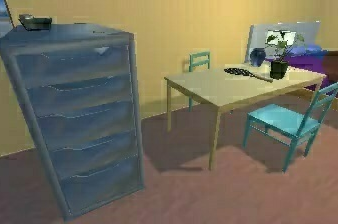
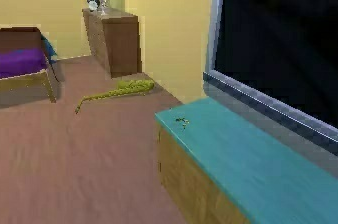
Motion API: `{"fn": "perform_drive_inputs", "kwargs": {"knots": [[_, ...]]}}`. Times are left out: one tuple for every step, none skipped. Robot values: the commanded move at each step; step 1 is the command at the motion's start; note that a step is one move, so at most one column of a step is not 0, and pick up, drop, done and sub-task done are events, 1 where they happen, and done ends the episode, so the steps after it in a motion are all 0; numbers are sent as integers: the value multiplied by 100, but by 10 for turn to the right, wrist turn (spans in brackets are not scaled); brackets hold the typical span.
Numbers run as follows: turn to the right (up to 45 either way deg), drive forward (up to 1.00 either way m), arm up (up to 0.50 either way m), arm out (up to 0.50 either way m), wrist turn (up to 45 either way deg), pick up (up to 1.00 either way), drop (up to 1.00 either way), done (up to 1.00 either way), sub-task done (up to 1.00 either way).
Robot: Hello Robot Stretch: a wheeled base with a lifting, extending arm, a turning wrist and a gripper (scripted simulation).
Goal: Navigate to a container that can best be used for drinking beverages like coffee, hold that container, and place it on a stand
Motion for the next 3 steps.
{"fn": "perform_drive_inputs", "kwargs": {"knots": [[-450, 0, 0, 0, 0, 0, 0, 0, 0], [-450, 0, 0, 0, 0, 0, 0, 0, 0], [-270, 0, 0, 0, 0, 0, 0, 0, 0]]}}
